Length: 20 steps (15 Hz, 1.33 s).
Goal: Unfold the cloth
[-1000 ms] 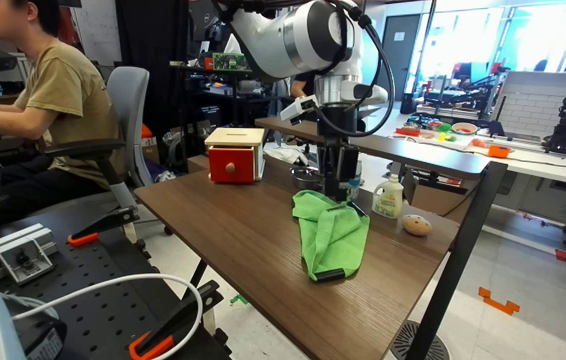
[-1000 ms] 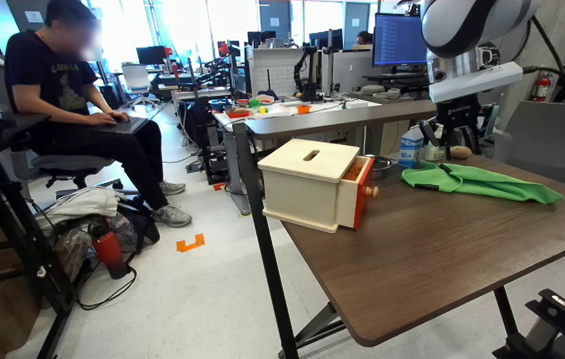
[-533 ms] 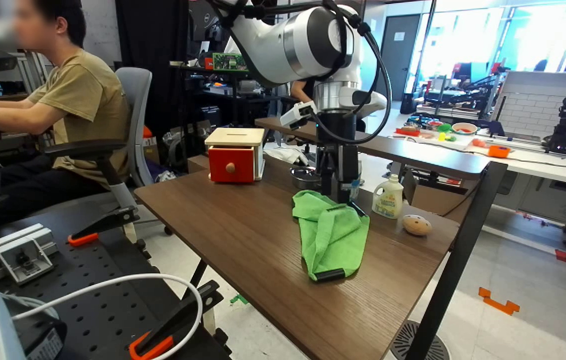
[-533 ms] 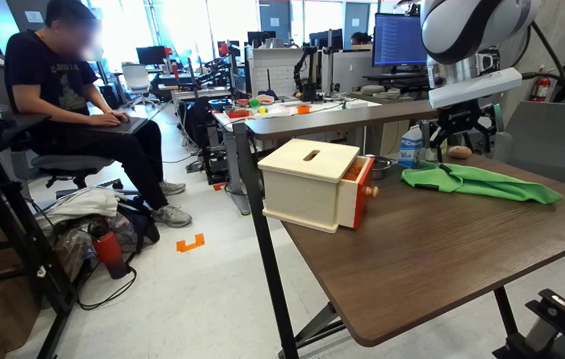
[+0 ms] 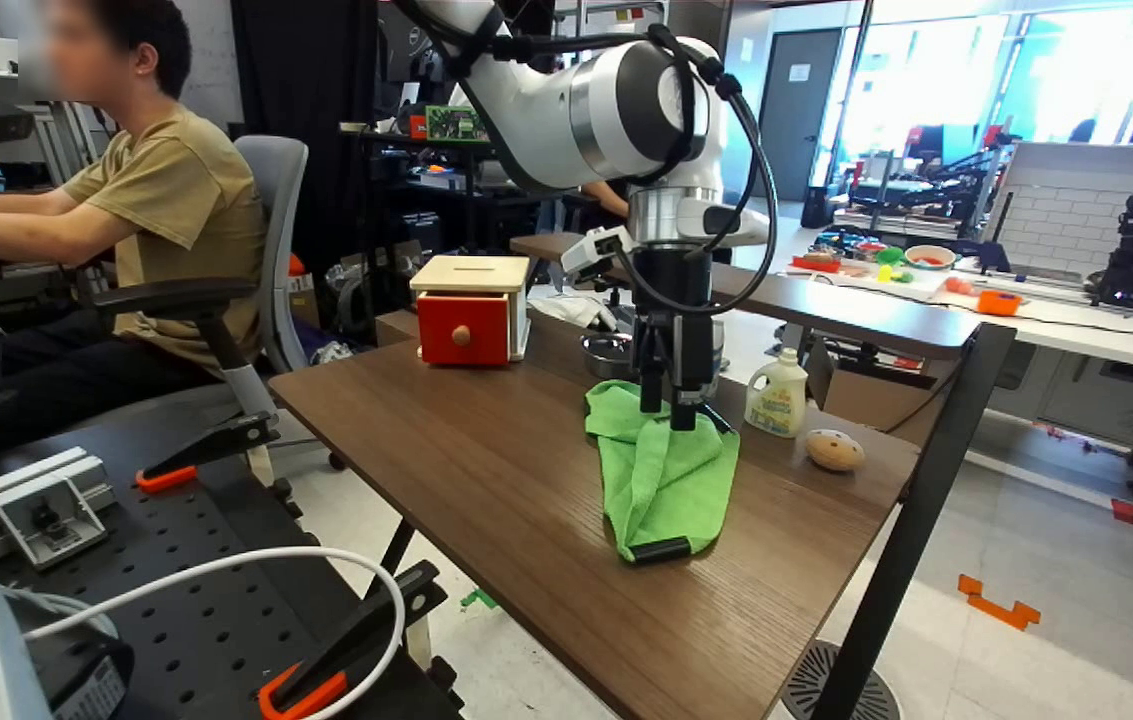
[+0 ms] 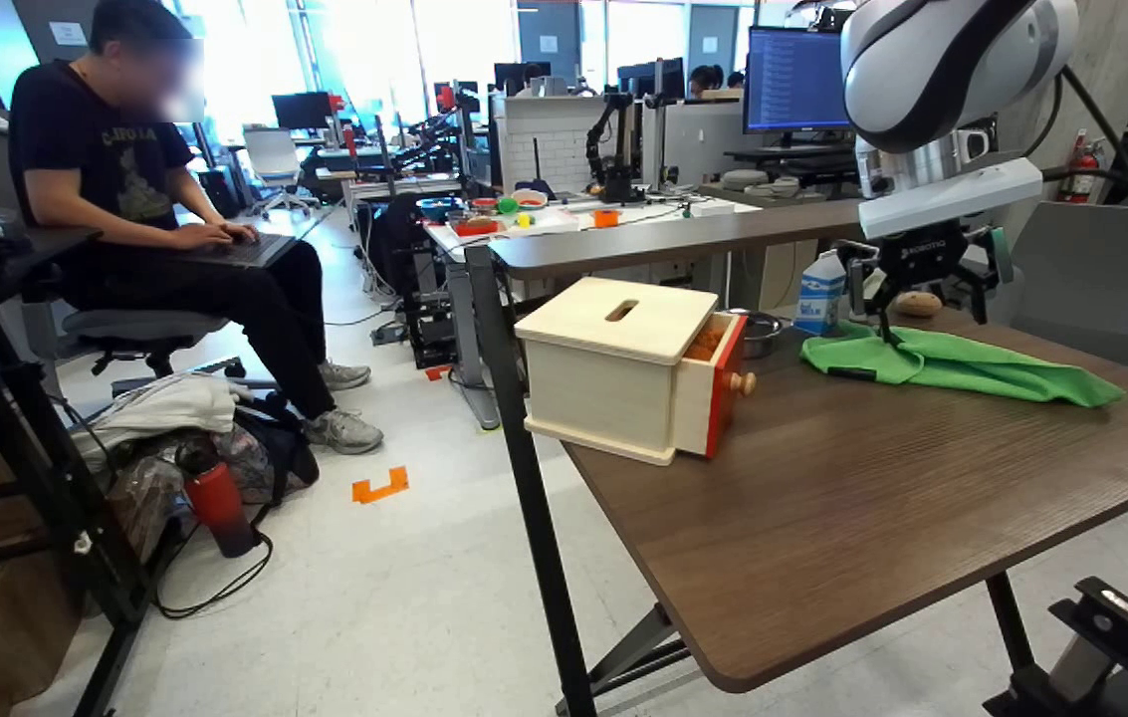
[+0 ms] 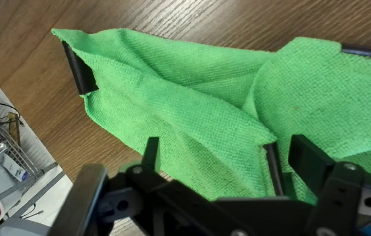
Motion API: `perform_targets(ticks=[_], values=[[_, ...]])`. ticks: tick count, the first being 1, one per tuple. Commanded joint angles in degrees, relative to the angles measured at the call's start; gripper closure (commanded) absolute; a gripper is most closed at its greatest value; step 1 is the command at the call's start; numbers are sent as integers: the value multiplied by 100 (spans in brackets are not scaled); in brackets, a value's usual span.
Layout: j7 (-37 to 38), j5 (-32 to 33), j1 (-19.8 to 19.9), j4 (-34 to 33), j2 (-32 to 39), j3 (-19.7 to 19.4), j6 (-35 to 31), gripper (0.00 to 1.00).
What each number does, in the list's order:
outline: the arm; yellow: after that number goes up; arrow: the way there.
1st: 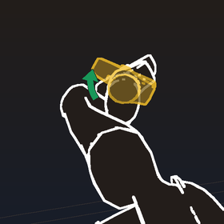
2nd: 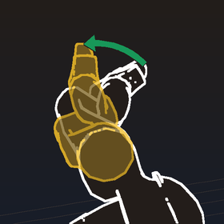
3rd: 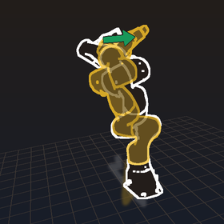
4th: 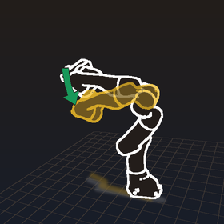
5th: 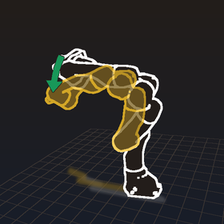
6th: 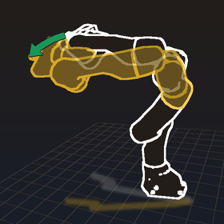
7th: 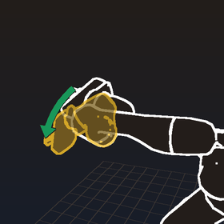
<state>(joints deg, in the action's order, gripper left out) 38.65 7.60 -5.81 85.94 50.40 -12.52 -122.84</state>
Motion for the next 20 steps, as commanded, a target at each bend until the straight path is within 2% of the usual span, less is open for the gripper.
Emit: perform_targets(ticks=[1, 2, 9, 12, 15, 20], values=[[64, -17, 57, -127, 120, 9, -129, 25], [59, -16, 62, -130, 128, 10, -138, 26], [24, -14, 65, -156, 181, 17, -226, 81], [35, -4, 43, -63, 90, 13, -340, 100], [49, 87, -66, 256, -157, -30, -816, 100], [55, 488, -493, 1190, -668, -216, -2234, 100]])
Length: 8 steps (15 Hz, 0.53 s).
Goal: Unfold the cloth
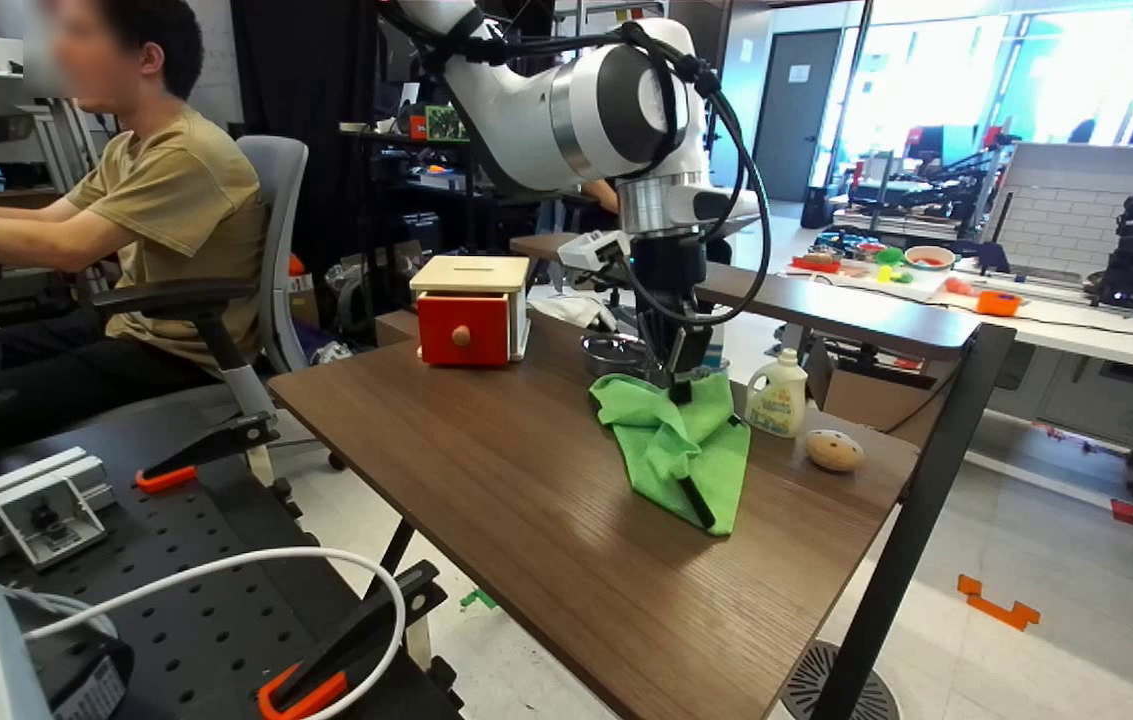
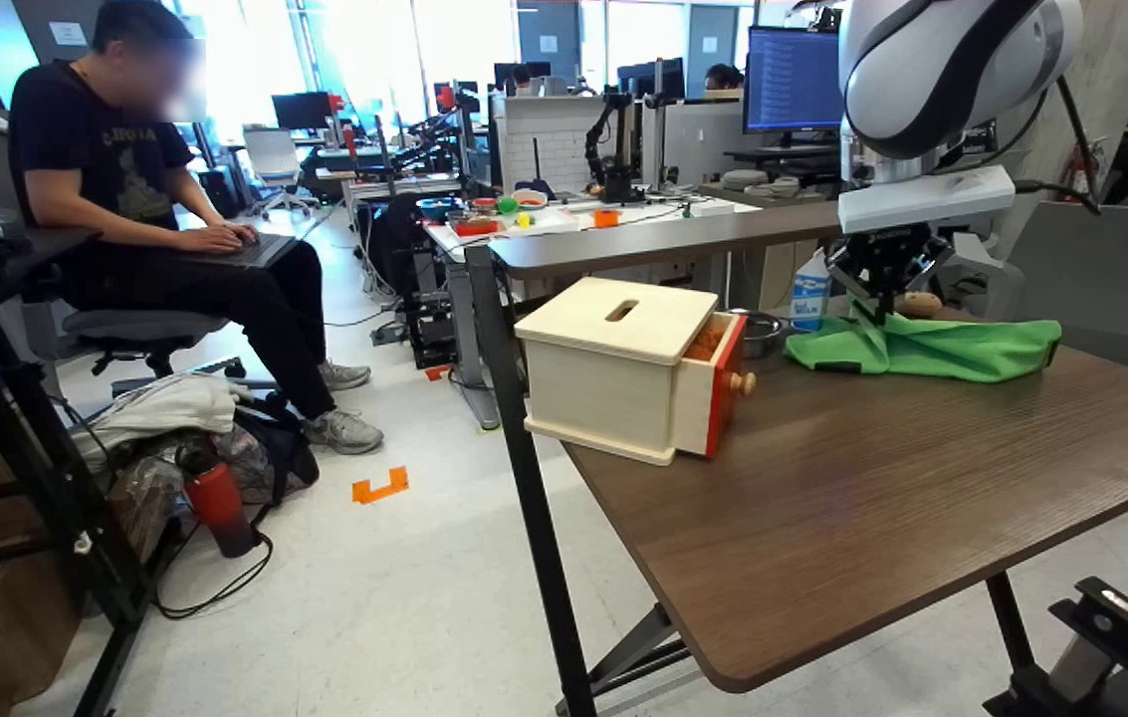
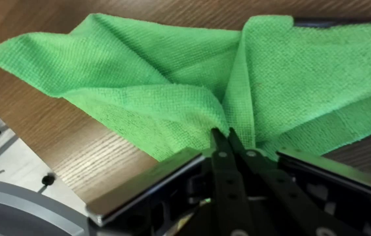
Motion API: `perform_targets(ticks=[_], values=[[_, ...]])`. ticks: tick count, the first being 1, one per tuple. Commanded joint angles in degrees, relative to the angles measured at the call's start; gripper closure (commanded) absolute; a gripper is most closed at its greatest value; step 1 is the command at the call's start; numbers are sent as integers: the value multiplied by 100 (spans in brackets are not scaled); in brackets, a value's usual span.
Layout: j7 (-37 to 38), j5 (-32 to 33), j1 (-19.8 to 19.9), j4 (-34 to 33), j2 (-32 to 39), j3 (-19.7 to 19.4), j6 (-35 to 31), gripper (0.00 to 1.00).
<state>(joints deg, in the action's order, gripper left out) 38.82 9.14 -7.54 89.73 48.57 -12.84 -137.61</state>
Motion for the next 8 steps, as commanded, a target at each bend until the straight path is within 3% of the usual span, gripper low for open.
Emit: perform_targets(ticks=[1, 8], values=[[24, 455, -425, 1053, -586, -229, -1001, 100], [123, 1170, -1307, 2647, -1130, -771, -2273, 100]])
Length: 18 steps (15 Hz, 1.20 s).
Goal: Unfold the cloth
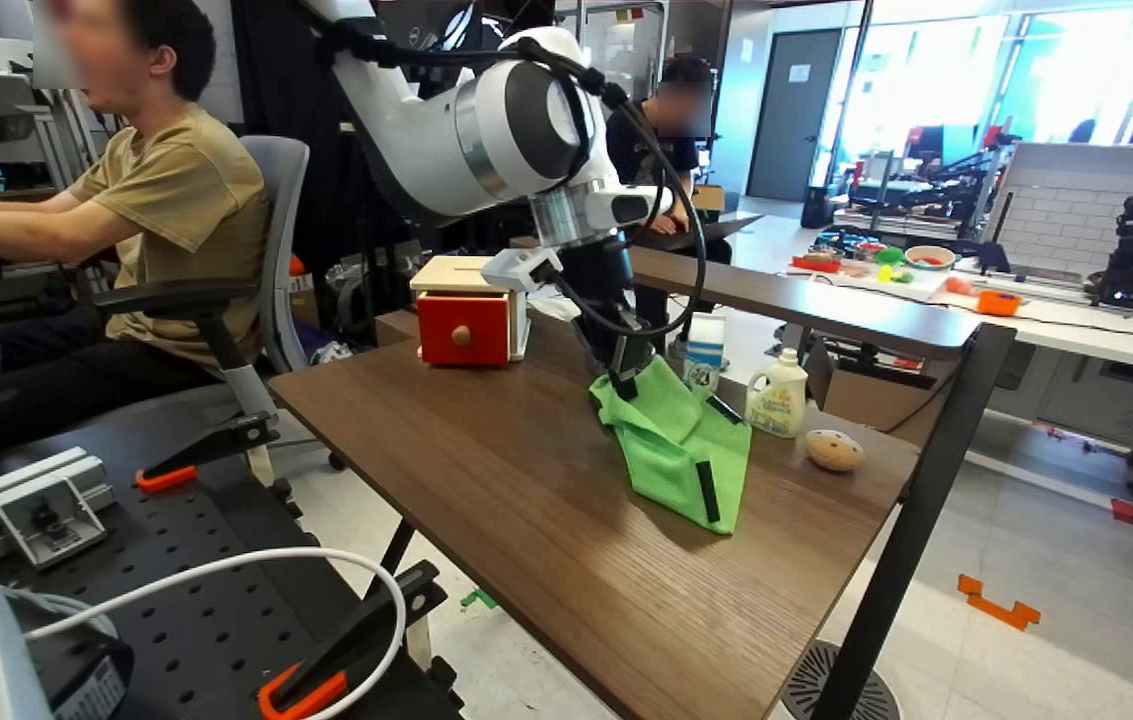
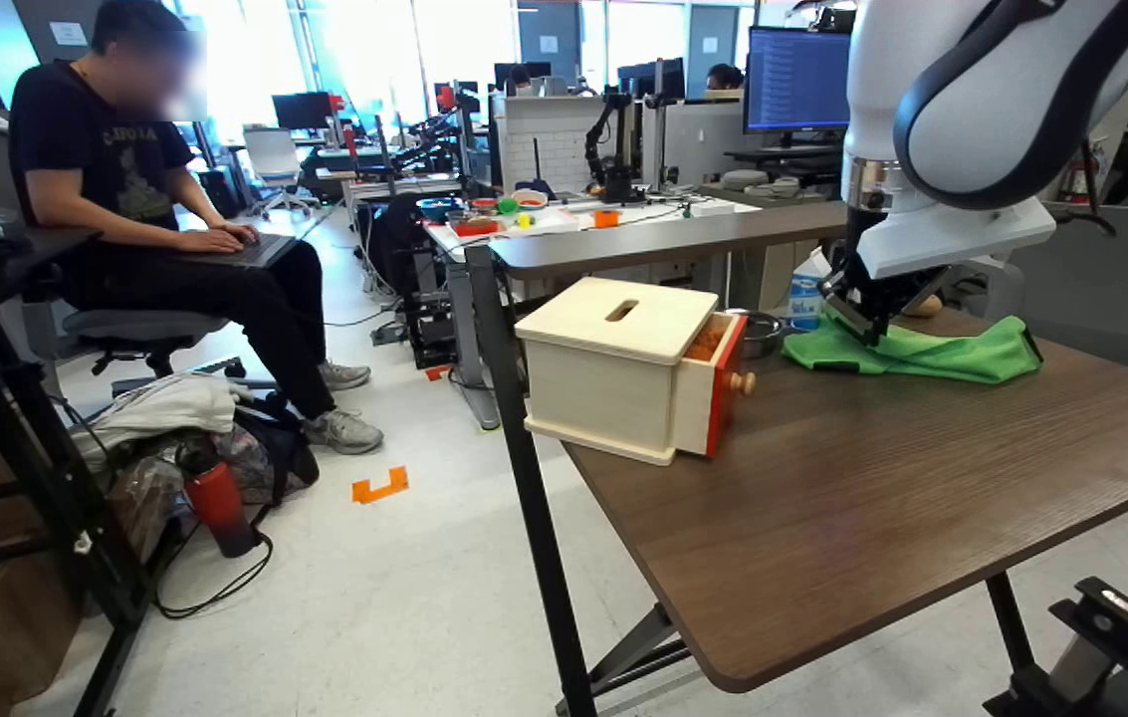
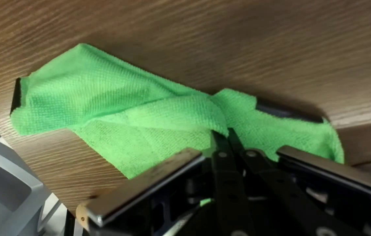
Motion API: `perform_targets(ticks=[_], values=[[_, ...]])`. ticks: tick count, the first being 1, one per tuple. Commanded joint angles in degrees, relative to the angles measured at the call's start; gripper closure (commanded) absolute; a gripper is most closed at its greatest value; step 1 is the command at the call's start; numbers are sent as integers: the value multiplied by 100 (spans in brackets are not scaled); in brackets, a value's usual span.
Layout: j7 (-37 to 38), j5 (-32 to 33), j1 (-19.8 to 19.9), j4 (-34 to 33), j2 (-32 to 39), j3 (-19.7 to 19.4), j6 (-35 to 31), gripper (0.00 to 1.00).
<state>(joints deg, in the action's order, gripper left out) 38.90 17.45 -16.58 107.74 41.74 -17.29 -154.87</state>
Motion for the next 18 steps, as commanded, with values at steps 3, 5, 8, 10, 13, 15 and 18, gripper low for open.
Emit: perform_targets(ticks=[3, 5, 8, 10, 13, 15, 18], values=[[118, 579, -858, 1510, -697, -700, -1231, 100], [9, 595, -1129, 1969, -964, -922, -1671, 100], [-264, 502, -1570, 2652, -1408, -1290, -2271, 100], [-558, 407, -1888, 3034, -1643, -1588, -2589, 100], [-634, 916, -1923, 3526, -2072, -1710, -2784, 100], [-998, 1230, -1866, 3764, -2279, -1746, -2710, 100], [-1627, 1747, -1753, 4037, -2487, -1827, -2555, 100]])
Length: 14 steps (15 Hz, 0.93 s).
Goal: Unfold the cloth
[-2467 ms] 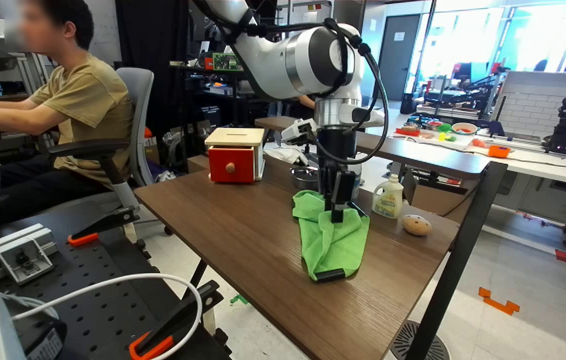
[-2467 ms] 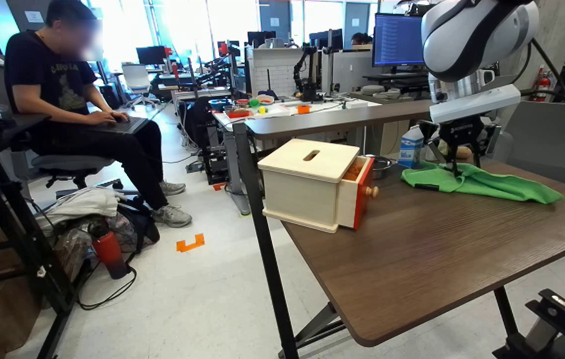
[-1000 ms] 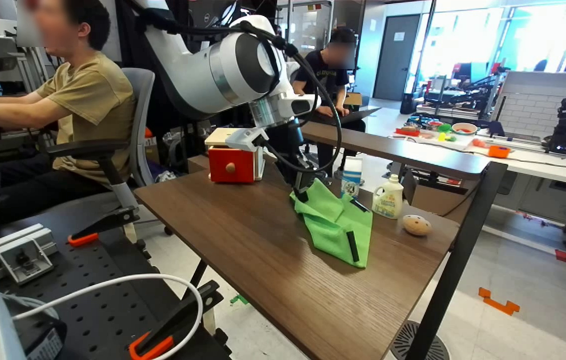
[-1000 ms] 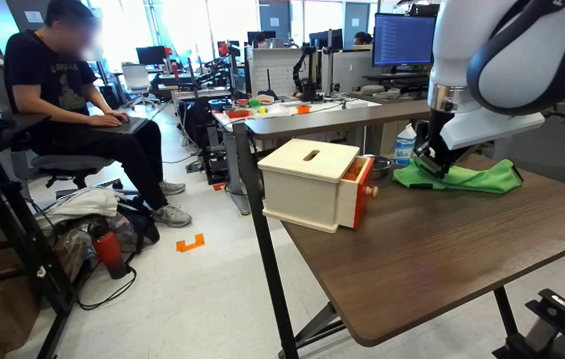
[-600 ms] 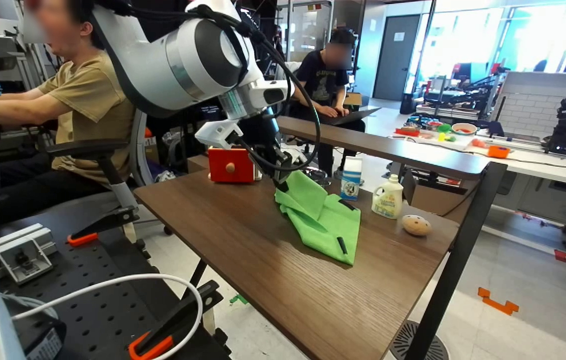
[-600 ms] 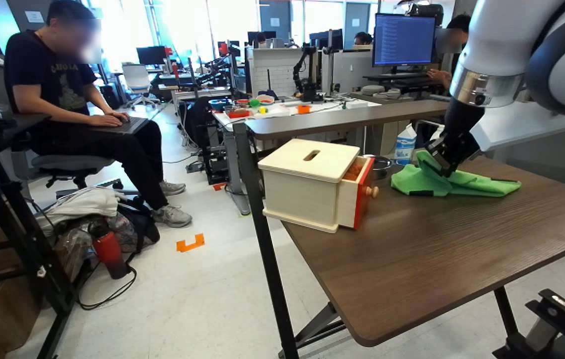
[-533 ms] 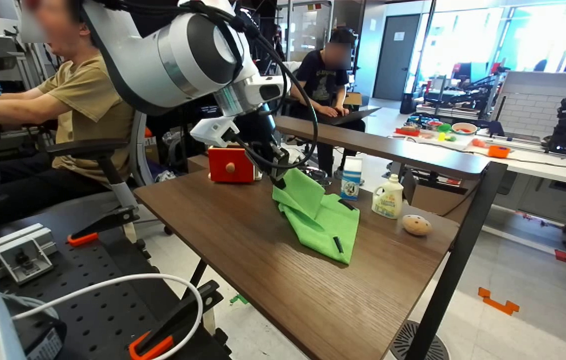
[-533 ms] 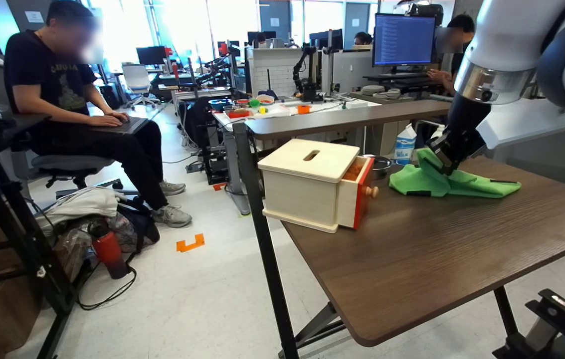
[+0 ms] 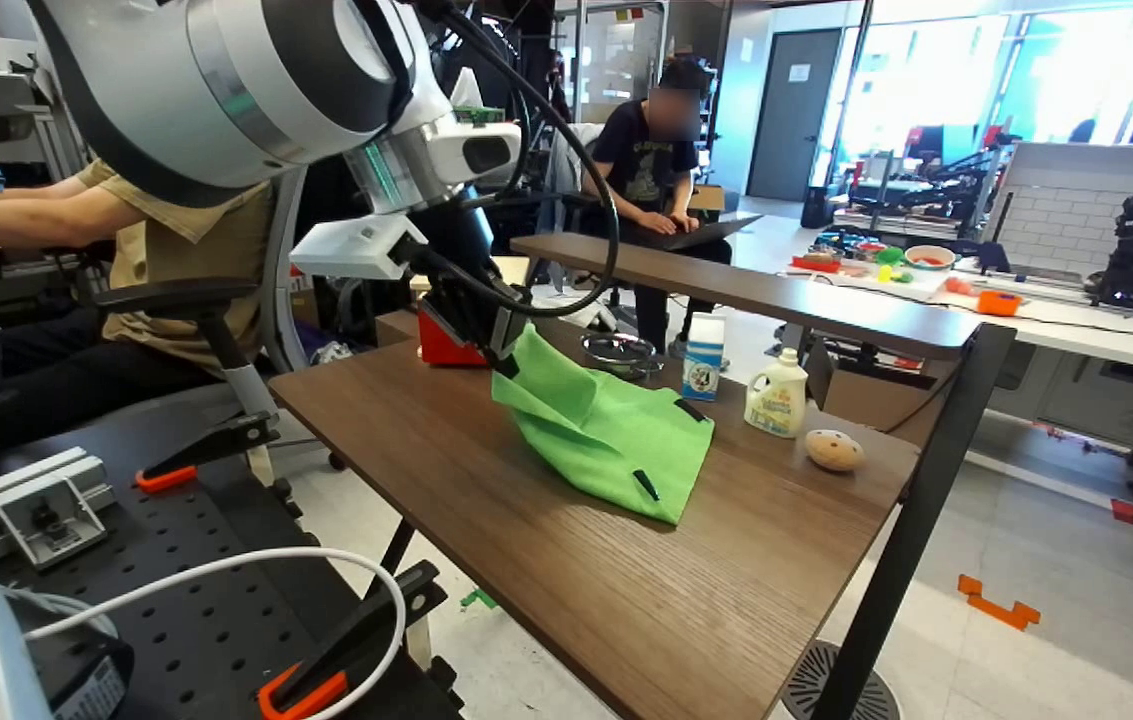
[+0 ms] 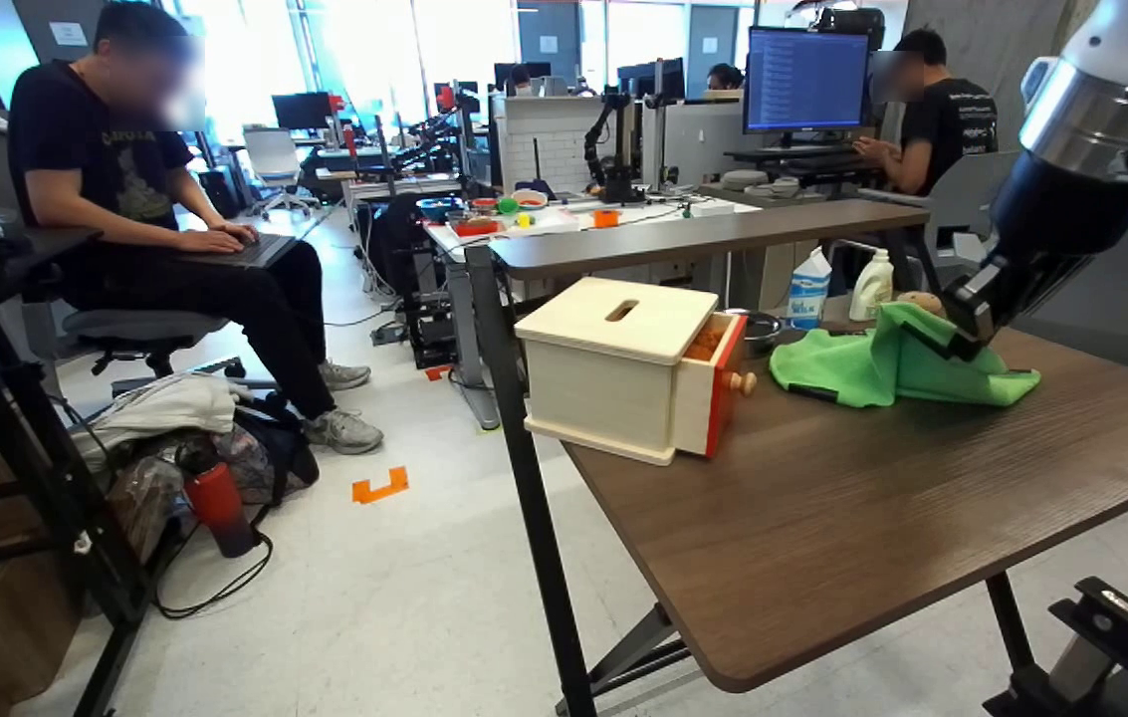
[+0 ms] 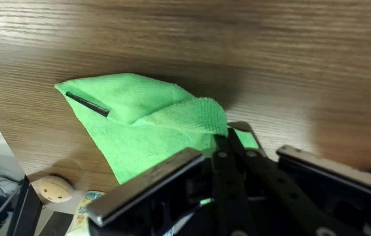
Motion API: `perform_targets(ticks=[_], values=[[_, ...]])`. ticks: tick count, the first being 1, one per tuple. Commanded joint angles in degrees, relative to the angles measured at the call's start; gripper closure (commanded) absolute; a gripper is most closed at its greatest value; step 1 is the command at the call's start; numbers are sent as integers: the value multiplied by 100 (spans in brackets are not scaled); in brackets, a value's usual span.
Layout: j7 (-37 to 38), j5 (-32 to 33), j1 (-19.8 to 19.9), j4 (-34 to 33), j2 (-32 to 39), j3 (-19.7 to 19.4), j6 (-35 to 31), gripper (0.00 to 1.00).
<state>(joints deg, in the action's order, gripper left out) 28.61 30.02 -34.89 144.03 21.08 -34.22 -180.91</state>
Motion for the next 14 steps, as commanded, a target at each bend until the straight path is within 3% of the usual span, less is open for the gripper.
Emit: perform_targets(ticks=[1, 5, 10, 11, 12, 14], values=[[-782, 644, 92, 485, -485, -181, 95, 100], [-1774, 1187, 388, 827, -846, -77, 304, 100], [-2534, 1974, 195, 821, -966, -460, 1007, 100], [-2560, 2155, 125, 772, -961, -554, 1230, 73], [-2625, 2299, 110, 759, -978, -591, 1410, 72], [-2998, 2256, 239, 884, -1139, -482, 1668, 59]])
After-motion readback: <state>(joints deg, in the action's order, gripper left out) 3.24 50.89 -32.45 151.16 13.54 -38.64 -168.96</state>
